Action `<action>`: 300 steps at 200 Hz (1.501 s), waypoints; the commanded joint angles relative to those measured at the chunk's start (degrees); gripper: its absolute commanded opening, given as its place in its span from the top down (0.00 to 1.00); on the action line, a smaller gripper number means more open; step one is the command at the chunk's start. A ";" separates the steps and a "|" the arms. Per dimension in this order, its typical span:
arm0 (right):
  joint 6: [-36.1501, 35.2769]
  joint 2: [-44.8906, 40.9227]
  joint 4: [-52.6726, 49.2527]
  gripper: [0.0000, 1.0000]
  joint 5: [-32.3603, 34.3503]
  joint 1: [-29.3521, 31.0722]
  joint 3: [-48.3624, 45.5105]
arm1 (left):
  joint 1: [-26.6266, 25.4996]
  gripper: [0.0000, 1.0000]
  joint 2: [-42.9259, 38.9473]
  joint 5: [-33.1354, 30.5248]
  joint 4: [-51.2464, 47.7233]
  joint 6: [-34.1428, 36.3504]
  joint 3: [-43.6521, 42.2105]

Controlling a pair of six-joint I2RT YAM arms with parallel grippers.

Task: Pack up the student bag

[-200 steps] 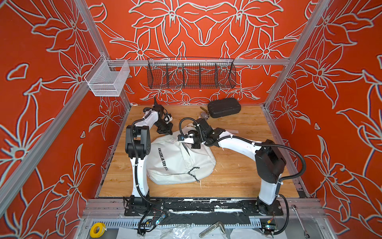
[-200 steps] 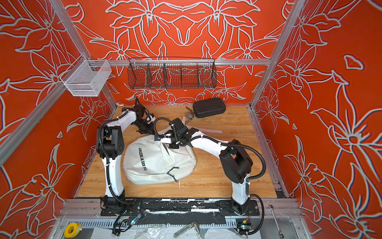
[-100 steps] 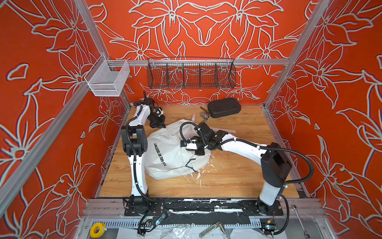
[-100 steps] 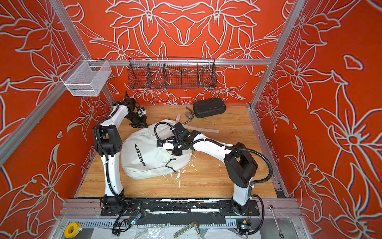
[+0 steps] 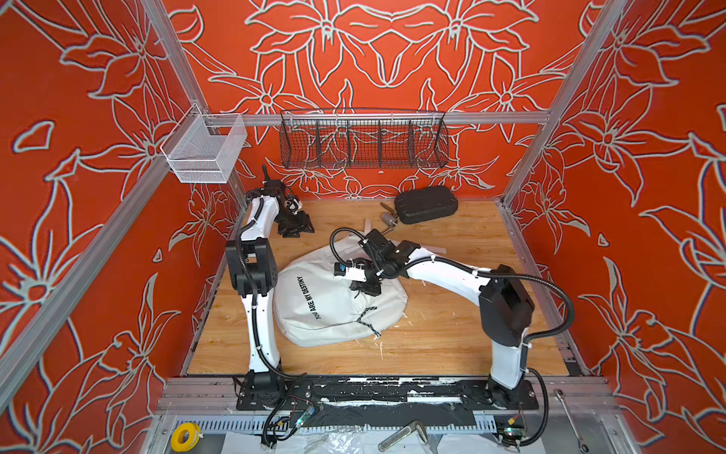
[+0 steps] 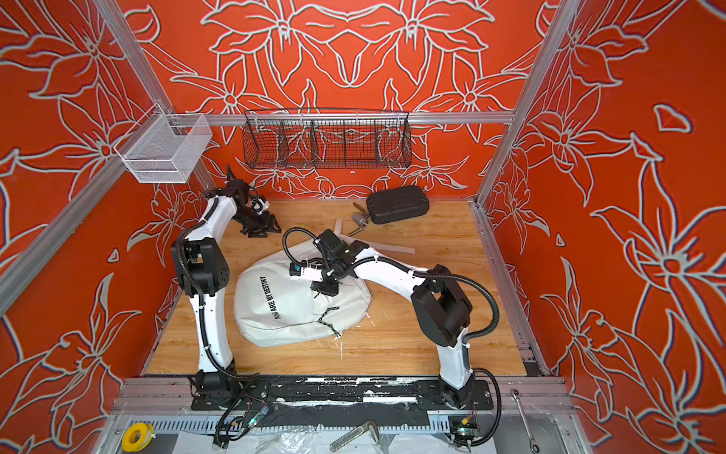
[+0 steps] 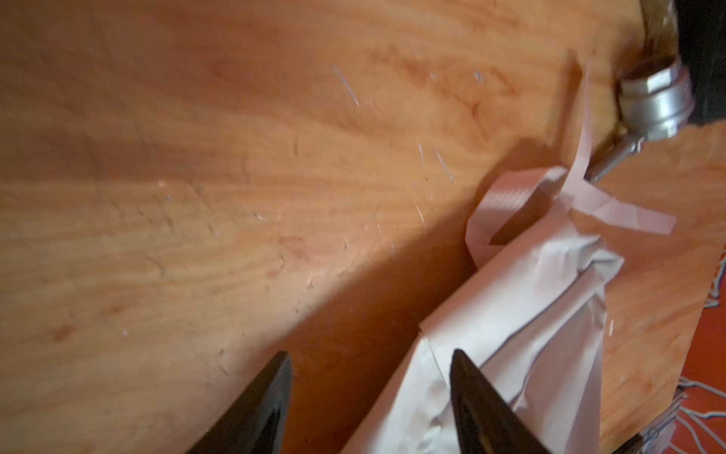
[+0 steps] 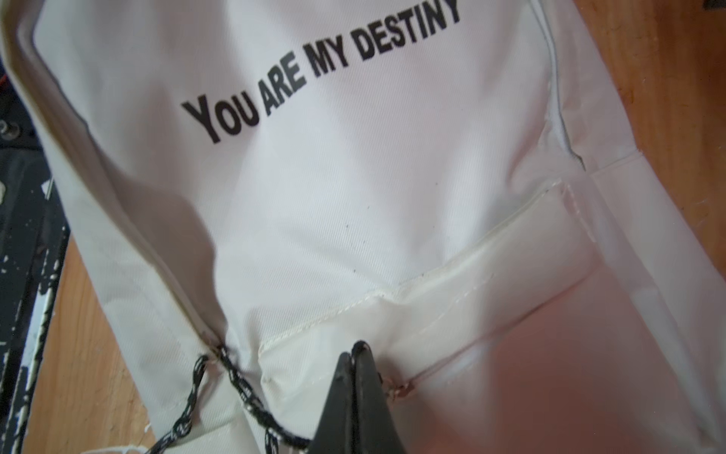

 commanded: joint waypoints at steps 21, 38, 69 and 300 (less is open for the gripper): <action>4.79 0.24 4.83 1.00 -4.40 -1.55 -1.10 | -2.61 0.28 -16.44 1.57 3.77 -7.72 -16.25; 5.02 -0.80 7.04 1.00 -5.22 -2.46 -2.84 | -4.76 0.28 -20.55 3.04 4.06 -11.16 -21.35; 4.37 -2.65 9.64 1.00 -5.16 -3.41 -5.70 | -9.02 0.28 -28.49 7.22 7.92 -22.14 -32.60; -22.74 -8.88 -0.30 1.00 -7.17 -3.45 -13.75 | -21.13 1.00 -22.31 -5.24 8.98 -21.50 -32.67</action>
